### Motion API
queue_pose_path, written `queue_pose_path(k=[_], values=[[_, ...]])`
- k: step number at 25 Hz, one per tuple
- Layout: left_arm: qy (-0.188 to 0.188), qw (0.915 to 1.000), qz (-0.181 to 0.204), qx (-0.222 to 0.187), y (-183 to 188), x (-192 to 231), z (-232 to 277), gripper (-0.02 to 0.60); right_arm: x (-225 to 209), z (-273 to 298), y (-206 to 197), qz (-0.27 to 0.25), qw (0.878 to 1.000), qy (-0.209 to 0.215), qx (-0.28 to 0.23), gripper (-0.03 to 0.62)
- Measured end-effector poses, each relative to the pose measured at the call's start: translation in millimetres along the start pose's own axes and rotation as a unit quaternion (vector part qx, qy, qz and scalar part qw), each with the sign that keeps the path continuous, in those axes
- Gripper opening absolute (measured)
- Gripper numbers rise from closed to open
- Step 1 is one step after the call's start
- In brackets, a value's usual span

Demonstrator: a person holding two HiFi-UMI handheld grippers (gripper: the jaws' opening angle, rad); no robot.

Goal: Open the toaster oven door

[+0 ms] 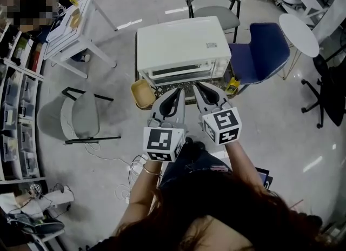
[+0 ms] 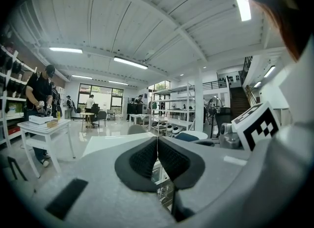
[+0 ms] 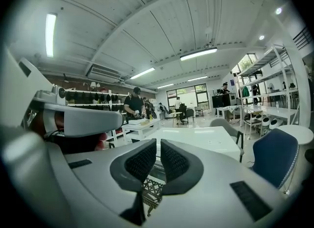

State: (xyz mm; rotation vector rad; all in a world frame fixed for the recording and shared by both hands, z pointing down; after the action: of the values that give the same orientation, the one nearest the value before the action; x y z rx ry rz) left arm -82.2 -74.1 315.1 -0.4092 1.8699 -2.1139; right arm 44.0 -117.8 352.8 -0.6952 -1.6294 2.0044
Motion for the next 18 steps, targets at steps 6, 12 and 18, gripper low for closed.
queue_pose_path(k=[6, 12, 18], values=[[-0.012, 0.9999, 0.001, 0.003, -0.2, 22.5, 8.2, 0.015, 1.2, 22.9, -4.7, 0.012, 1.0, -0.014, 0.01, 0.028], [-0.031, 0.9995, 0.001, 0.006, -2.3, 39.3, 17.9, 0.015, -0.4, 42.2, -10.9, 0.023, 0.999, -0.034, 0.023, 0.035], [-0.048, 0.9988, 0.001, 0.01, -6.5, 50.4, 29.3, 0.015, -6.1, 55.7, -22.7, 0.038, 0.997, -0.054, 0.038, 0.048]])
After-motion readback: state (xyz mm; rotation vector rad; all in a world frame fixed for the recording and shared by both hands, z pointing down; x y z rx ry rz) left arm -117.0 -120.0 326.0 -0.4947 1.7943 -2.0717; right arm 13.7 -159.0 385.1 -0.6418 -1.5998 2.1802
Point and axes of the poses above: the fingertips, and each gripper's own axes: z forward along the fingers, x to its left, y out of its top, the point moved 8 cm from there along -z, backward along the fingers, and after that the axes turned 1 degree about -x, right-handed, at the moved point
